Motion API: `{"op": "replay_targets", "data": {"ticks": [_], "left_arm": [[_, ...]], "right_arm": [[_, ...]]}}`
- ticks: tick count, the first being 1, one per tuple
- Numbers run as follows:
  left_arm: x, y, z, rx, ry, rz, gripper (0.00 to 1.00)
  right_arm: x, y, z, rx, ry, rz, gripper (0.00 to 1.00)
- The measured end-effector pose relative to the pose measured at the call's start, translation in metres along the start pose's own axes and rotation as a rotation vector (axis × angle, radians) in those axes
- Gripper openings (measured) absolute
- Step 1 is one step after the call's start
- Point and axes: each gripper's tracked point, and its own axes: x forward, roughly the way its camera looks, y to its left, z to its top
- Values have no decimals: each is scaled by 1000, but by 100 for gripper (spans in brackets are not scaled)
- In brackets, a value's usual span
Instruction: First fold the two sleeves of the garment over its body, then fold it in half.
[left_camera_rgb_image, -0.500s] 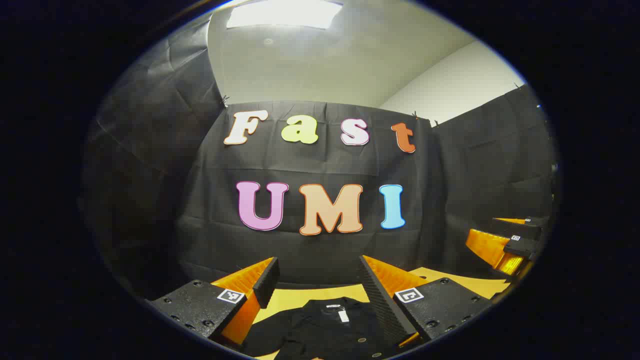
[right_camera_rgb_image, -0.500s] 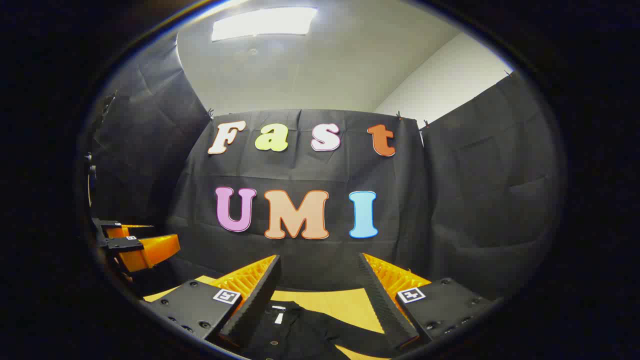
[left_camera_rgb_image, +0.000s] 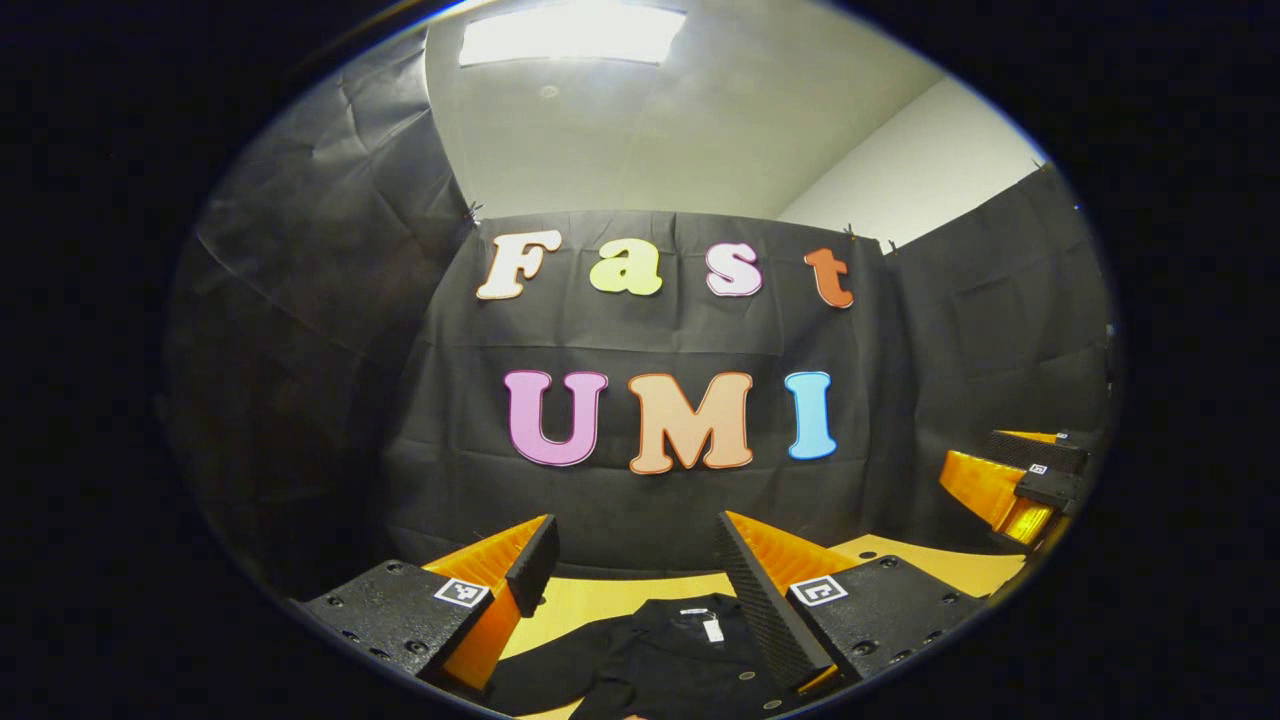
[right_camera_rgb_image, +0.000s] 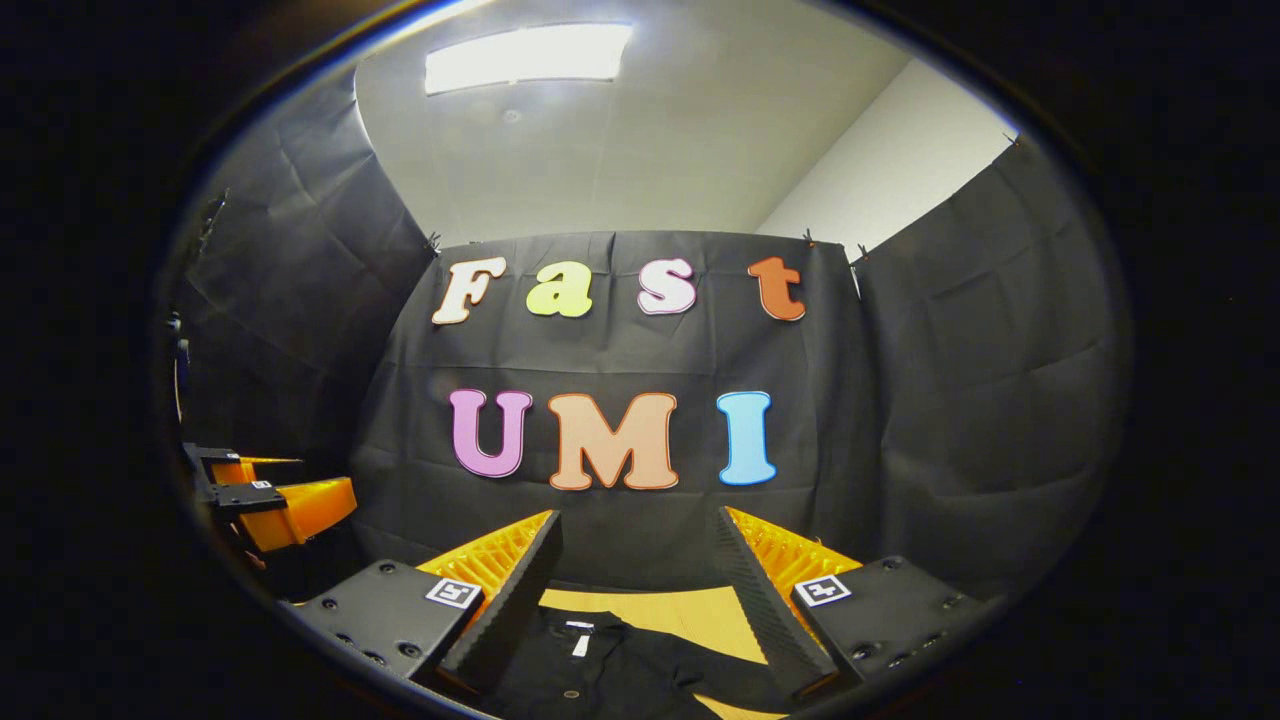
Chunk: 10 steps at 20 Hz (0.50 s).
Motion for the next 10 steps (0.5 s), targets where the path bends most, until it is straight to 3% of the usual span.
{"op": "replay_targets", "data": {"ticks": [10], "left_arm": [[-3, 17, -16, -31, 45, 31, 93]], "right_arm": [[-3, 3, -1, 9, 28, 9, 99]]}}
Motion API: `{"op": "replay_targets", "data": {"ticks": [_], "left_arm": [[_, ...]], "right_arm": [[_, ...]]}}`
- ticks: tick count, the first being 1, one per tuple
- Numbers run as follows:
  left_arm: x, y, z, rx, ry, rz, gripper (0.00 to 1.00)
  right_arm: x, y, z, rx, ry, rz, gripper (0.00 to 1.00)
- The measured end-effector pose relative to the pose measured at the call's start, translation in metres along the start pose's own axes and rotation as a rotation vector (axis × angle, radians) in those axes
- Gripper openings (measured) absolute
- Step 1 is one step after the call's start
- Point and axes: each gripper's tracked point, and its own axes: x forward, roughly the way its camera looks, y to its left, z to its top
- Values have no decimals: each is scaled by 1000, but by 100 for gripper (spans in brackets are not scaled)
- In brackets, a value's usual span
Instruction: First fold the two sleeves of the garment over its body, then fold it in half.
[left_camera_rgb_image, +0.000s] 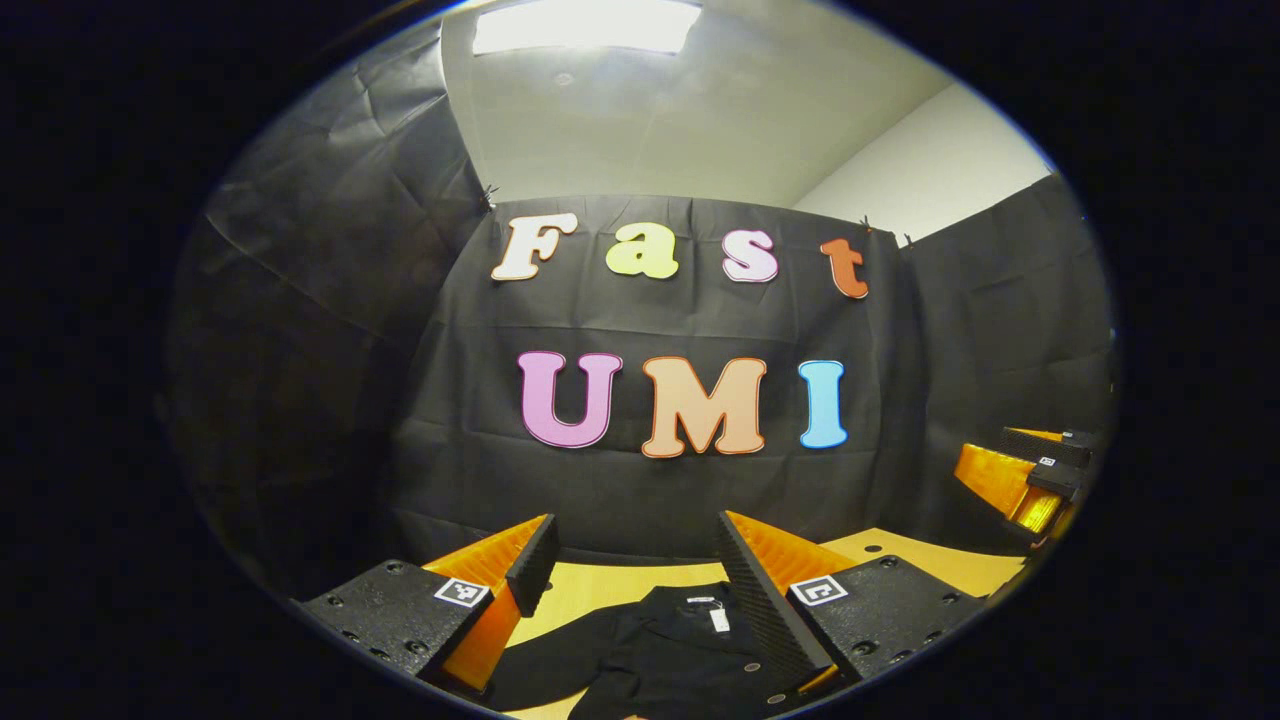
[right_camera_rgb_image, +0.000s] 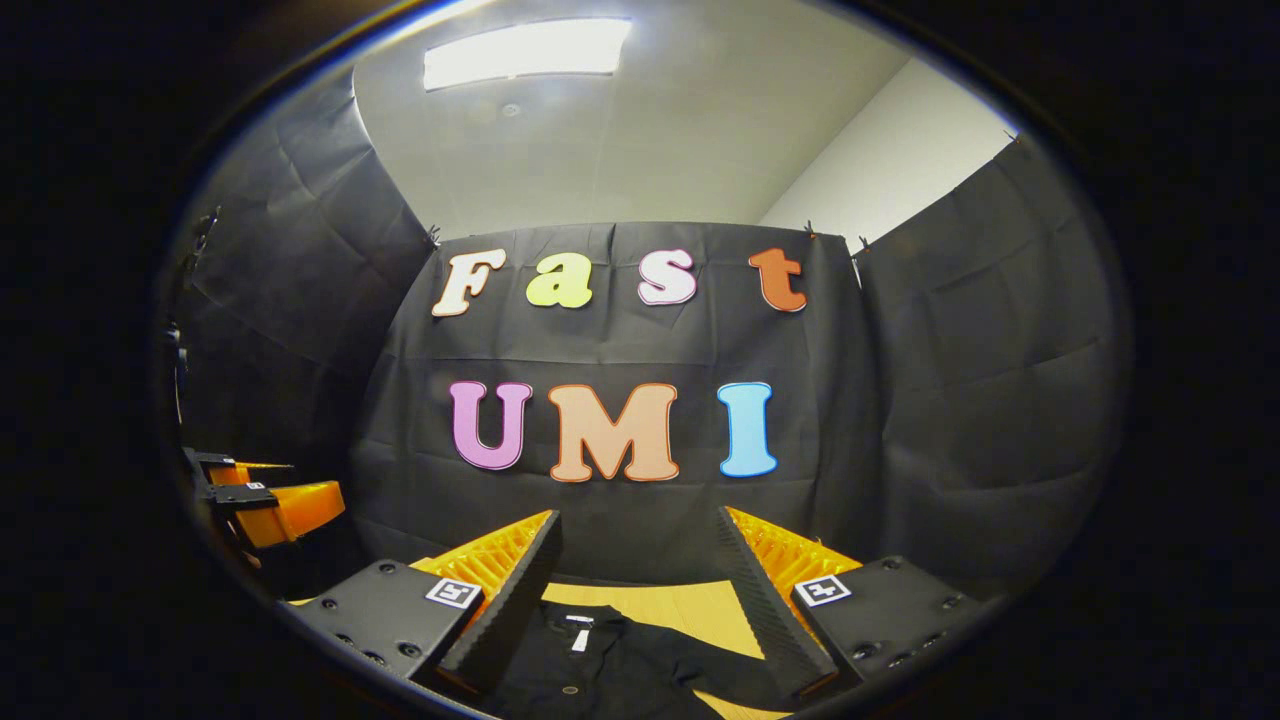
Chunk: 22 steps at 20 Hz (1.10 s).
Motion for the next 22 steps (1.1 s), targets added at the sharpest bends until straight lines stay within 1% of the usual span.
{"op": "replay_targets", "data": {"ticks": [1, 3, 6, 10, 19, 22], "left_arm": [[0, 2, 0, 2, -2, 6, 93], [2, 10, -1, 8, -3, 19, 93], [-1, 18, -4, 11, 4, 37, 93], [-1, 26, -8, 13, 11, 55, 92], [-4, 16, -11, 22, 14, 12, 93], [-6, 18, -10, 32, 12, 11, 93]], "right_arm": [[1, 0, 2, 4, -3, 0, 98], [2, -2, 4, 5, -11, -6, 97], [2, -2, 5, -29, -27, -6, 98], [2, 6, 0, -44, -14, 25, 99], [1, 0, -5, -33, 16, 11, 99], [-1, 1, -5, -20, 13, 18, 99]]}}
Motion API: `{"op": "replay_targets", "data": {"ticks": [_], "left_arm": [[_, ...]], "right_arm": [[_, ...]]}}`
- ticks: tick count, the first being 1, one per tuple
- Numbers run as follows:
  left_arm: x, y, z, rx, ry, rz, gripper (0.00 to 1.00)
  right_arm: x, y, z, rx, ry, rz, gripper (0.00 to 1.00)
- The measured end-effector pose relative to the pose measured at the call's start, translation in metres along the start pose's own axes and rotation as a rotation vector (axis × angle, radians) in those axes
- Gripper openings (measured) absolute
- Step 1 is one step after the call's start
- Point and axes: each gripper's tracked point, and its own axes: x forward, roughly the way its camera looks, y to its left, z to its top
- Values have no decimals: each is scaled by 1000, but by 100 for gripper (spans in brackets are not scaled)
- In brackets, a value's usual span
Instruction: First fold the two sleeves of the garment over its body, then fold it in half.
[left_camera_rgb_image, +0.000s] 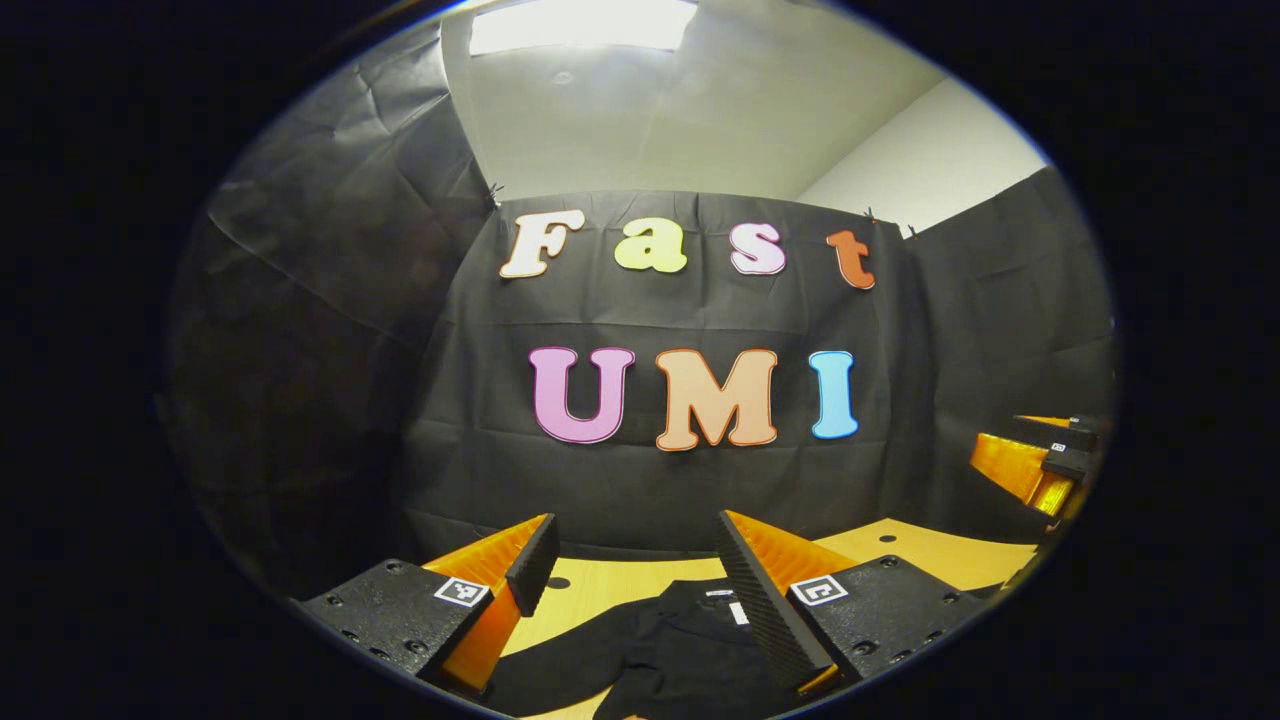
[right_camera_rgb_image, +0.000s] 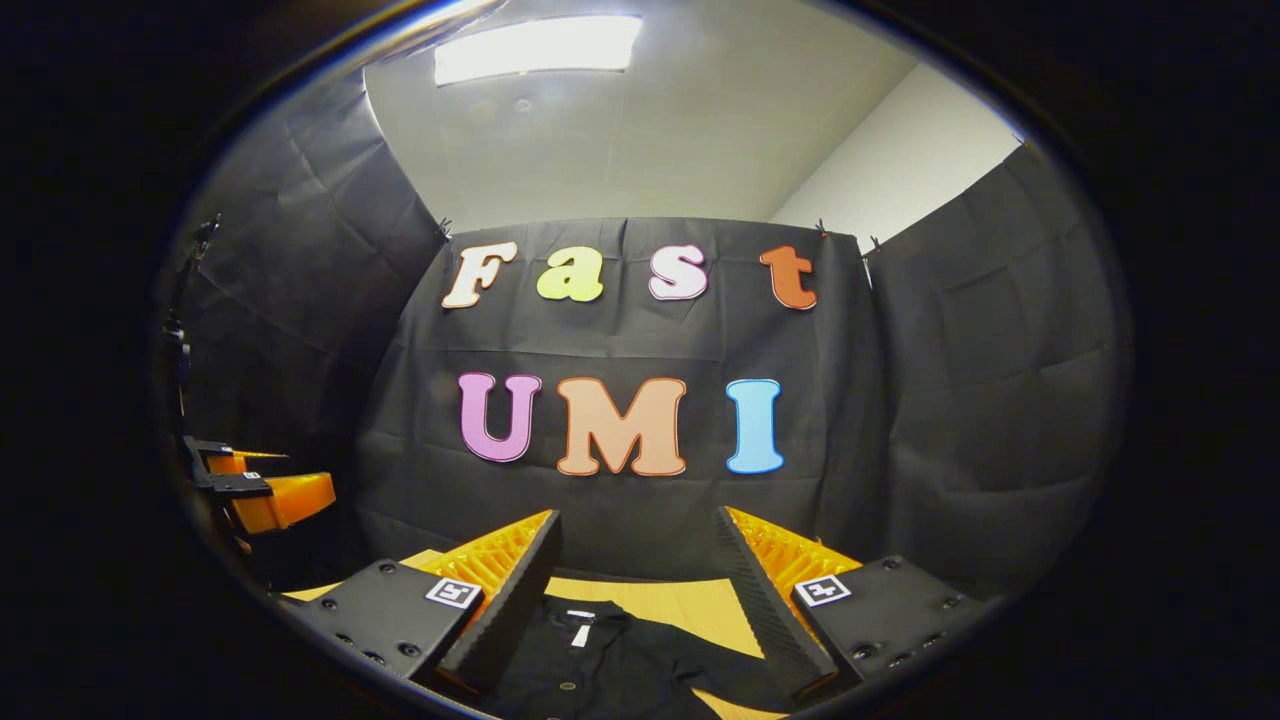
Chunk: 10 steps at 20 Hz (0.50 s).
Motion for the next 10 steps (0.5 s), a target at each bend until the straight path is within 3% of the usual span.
{"op": "replay_targets", "data": {"ticks": [7, 10], "left_arm": [[-3, -11, 4, -15, -6, 17, 93], [-2, -13, 10, -16, -5, 57, 92]], "right_arm": [[8, -9, -4, 1, 23, 40, 99], [13, -22, -11, -22, 47, 65, 98]]}}
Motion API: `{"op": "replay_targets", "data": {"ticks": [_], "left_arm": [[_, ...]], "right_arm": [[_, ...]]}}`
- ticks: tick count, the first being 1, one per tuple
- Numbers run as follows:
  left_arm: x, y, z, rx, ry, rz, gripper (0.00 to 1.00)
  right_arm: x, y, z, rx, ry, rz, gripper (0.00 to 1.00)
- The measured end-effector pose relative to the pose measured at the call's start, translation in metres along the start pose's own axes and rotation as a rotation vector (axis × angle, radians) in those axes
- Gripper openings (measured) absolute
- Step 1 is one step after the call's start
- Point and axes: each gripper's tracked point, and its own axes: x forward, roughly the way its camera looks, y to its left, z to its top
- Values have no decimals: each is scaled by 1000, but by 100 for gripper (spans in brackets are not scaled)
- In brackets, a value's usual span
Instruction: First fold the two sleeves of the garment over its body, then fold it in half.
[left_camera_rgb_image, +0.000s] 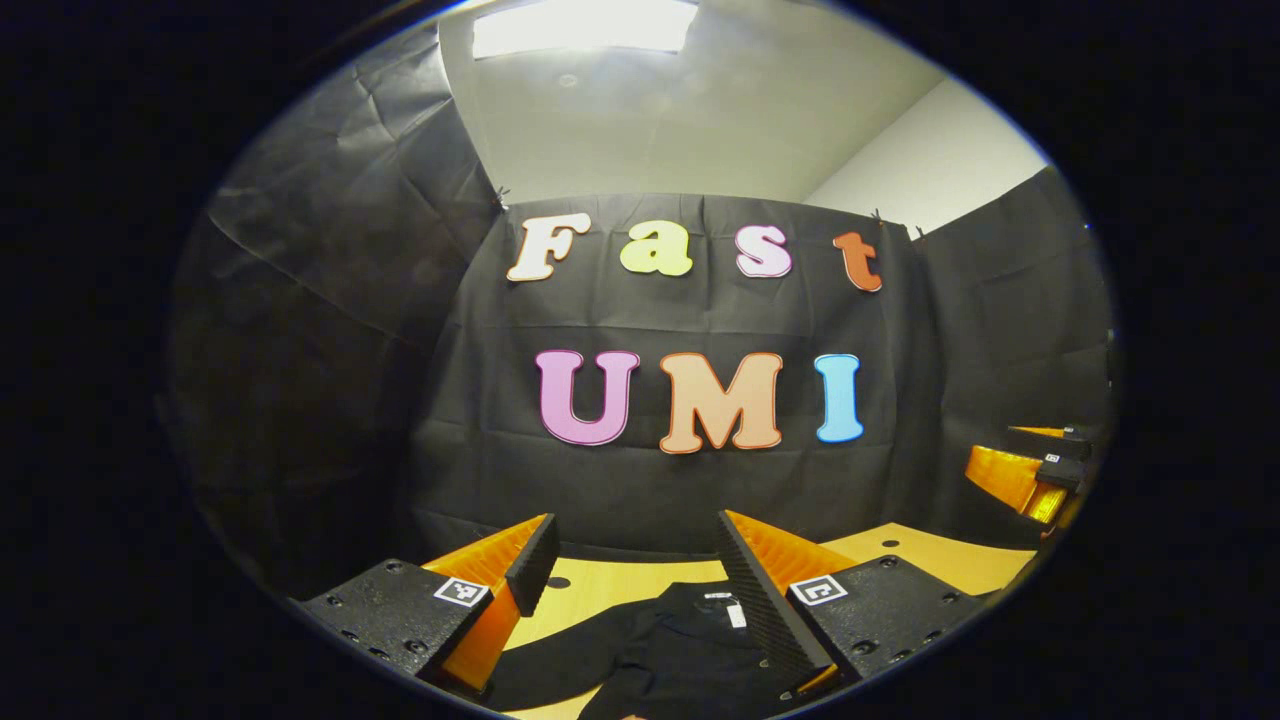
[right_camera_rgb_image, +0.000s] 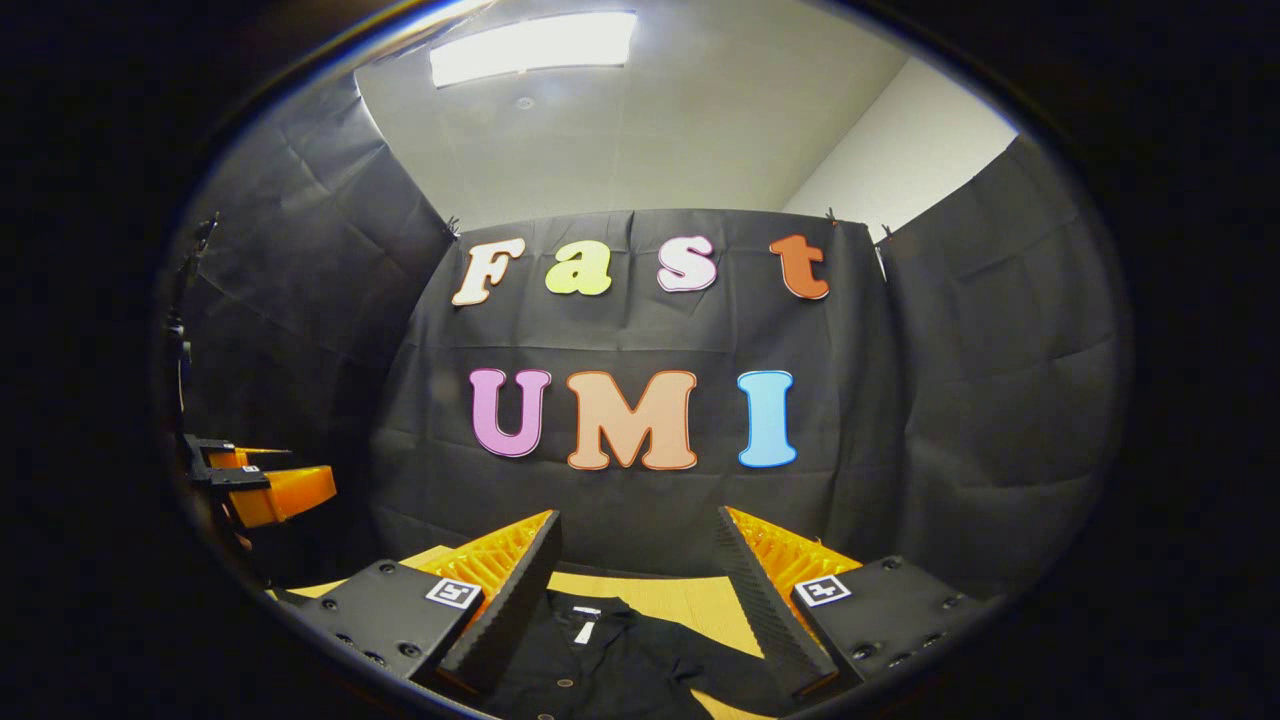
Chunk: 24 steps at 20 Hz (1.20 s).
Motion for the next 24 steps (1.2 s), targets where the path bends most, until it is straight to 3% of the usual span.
{"op": "replay_targets", "data": {"ticks": [9, 16, 24], "left_arm": [[0, -41, 8, 9, -13, 13, 93], [0, -65, 4, 40, 2, 17, 93], [-3, -89, -1, 59, 21, 24, 92]], "right_arm": [[13, -93, -41, -90, 118, -51, 99], [12, -172, -97, -175, 238, -110, 96], [1, -218, -171, -217, 405, -96, 99]]}}
